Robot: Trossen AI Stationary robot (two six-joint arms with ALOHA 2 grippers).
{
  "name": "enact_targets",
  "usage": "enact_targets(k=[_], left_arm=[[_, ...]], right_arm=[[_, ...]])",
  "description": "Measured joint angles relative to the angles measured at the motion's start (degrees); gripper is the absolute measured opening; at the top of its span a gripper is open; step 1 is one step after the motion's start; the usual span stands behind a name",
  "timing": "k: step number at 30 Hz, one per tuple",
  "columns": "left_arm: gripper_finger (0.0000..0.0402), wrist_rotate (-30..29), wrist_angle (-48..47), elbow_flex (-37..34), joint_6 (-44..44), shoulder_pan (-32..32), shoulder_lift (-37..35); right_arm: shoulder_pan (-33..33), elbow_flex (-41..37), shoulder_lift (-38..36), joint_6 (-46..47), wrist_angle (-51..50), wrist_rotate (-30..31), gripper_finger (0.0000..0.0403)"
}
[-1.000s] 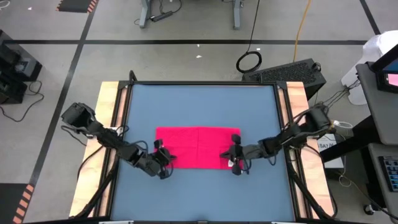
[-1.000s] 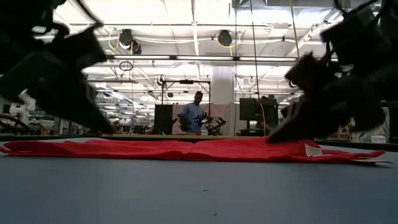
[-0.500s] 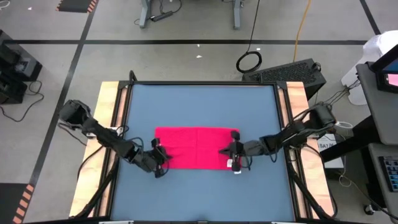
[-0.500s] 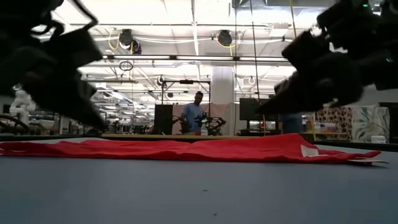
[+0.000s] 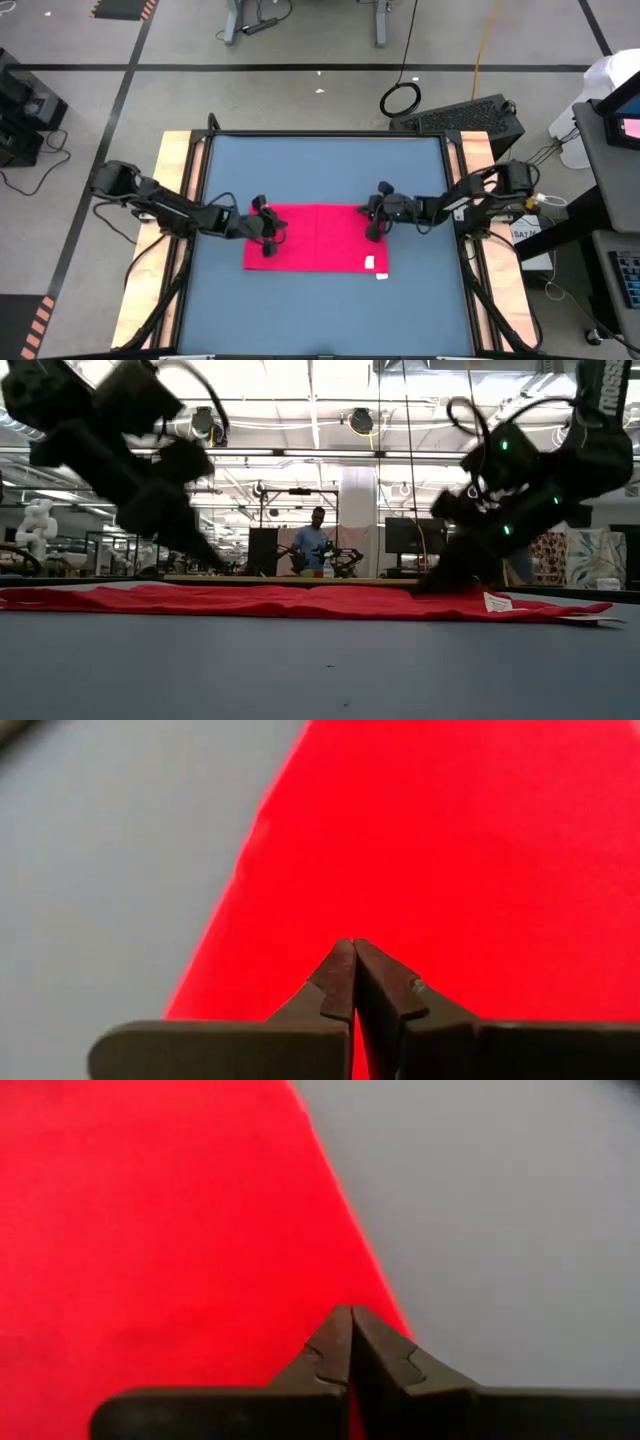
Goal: Roll towel
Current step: Fold the red towel
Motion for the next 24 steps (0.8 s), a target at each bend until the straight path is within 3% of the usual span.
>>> enact_targets(k=[3, 7, 15, 20, 24], left_arm=[[0.0008, -0.1, -5.5, -1.4, -5.5, 0.8, 2.0], [0.0008, -1.9, -5.8, -4.0, -9.6, 0.9, 2.9], [0.0008, -3.6, -3.5, -4.9, -1.5, 1.1, -0.8], [0.0008, -3.7, -3.9, -2.9, 3.2, 1.1, -5.5], [0.0008, -3.9, -6.1, -1.5, -0.1, 1.1, -9.0]], right_arm=[[0.0, -0.3, 3.5, 2.9, 2.3, 0.5, 0.0000], [0.7, -0.9, 4.9, 5.8, 4.6, 1.1, 0.0000], [3.3, -1.2, -4.9, 7.2, 0.7, 0.0, 0.0000], [5.3, -1.2, -12.0, 7.0, -2.4, 3.0, 0.0000], [6.1, -1.1, -13.3, 6.9, -4.6, 3.1, 0.0000]])
